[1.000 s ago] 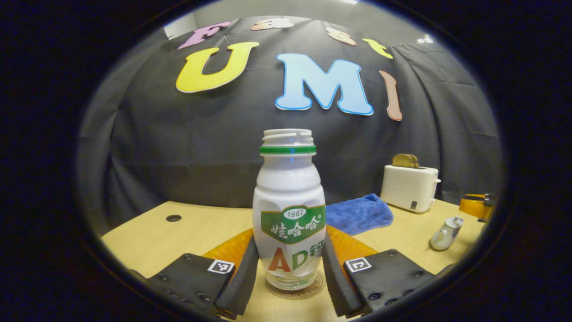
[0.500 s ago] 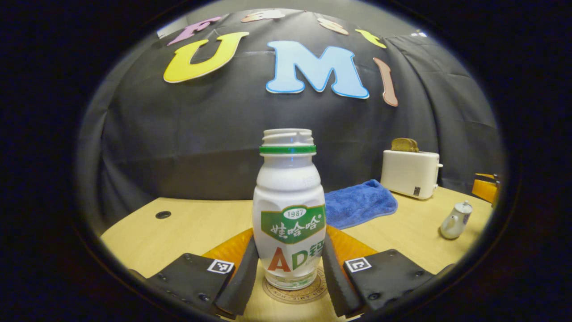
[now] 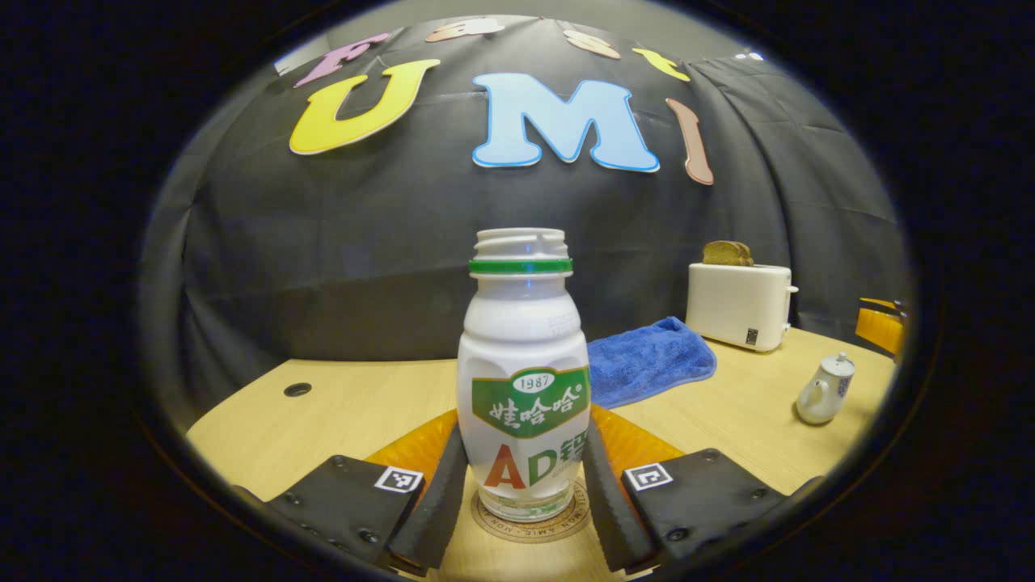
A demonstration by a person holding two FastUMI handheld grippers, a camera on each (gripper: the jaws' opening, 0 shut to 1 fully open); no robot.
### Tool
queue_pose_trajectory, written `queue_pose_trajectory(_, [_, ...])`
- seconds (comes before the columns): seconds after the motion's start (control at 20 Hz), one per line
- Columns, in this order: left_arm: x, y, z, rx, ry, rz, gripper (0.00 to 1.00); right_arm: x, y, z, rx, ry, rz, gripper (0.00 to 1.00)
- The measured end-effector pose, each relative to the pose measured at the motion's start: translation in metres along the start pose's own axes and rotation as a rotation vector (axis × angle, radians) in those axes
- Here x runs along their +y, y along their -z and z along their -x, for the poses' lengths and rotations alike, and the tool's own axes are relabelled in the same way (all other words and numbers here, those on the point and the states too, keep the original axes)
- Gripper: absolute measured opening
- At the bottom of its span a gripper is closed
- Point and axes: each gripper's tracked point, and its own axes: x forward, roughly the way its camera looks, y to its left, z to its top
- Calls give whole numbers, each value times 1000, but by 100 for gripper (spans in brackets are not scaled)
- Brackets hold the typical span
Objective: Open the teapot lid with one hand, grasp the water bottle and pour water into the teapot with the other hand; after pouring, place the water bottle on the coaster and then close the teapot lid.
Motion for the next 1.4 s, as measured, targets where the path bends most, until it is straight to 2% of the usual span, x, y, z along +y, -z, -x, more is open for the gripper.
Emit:
queue_pose_trajectory(0.05, [-3, 0, 0, -6, 5, -19, 78, -1, 1, 0, 0, 2, -2, 67])
queue_pose_trajectory(0.1, [-5, 3, 0, 5, 9, -33, 85, -1, -2, 1, -4, -2, -7, 68])
queue_pose_trajectory(0.2, [-3, -1, 2, -21, -30, -58, 100, 0, -4, 2, -12, -6, -17, 67])
queue_pose_trajectory(0.4, [-5, -1, 10, -31, -25, -29, 97, 0, -4, 3, -12, -11, -22, 68])
queue_pose_trajectory(0.5, [0, -2, 17, -37, -58, -38, 100, 2, -3, 4, -7, -17, -28, 68])
queue_pose_trajectory(0.85, [-9, -11, 54, -70, -61, -50, 100, 20, -8, 10, -24, -61, -26, 67])
queue_pose_trajectory(1.2, [-14, -3, 133, -73, -63, 17, 100, 80, -11, 42, -13, -135, -16, 67])
queue_pose_trajectory(1.25, [-20, 2, 145, -65, -51, 37, 100, 89, -4, 49, 9, -142, -25, 48])
queue_pose_trajectory(1.3, [-30, 7, 156, -58, -37, 50, 100, 104, 8, 57, 41, -159, -40, 67])
queue_pose_trajectory(1.4, [-46, 20, 175, -30, -40, 40, 100, 120, 29, 71, 97, -150, -44, 68])
